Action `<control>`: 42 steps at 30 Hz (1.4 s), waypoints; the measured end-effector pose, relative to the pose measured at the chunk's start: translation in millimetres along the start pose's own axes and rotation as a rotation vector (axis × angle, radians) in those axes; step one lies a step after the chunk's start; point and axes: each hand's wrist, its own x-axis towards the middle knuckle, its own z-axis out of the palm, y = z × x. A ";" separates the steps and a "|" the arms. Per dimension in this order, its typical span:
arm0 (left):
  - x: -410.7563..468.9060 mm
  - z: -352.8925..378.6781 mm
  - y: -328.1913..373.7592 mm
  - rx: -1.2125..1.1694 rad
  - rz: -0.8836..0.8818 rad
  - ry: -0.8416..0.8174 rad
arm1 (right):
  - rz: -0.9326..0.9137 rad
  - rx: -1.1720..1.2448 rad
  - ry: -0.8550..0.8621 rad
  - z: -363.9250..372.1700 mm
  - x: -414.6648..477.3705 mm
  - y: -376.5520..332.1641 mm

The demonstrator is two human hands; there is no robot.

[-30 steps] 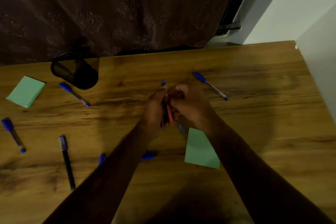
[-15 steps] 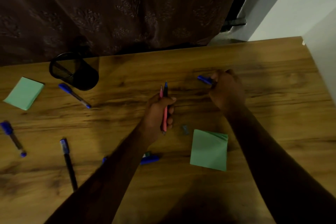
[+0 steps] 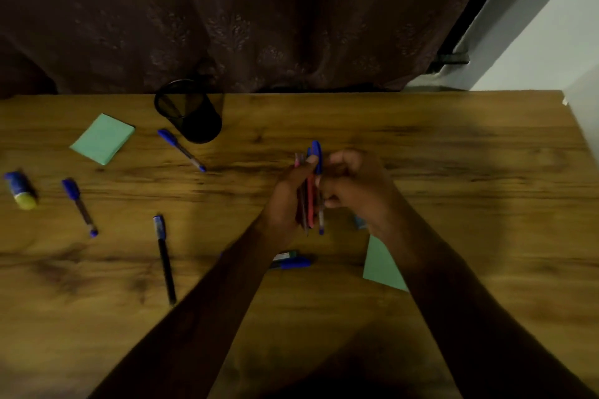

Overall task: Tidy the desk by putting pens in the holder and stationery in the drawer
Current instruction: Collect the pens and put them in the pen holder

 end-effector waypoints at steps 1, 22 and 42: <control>-7.3 -0.5 2.6 -0.038 0.016 -0.026 | -0.002 -0.015 -0.013 8.1 -6.1 -0.1; -115.3 -127.3 28.9 0.275 0.199 0.501 | -0.222 -0.943 -0.252 95.6 -34.7 41.9; -145.1 -148.5 -4.7 1.659 -0.033 0.296 | -0.107 -0.869 0.020 88.4 -74.2 65.4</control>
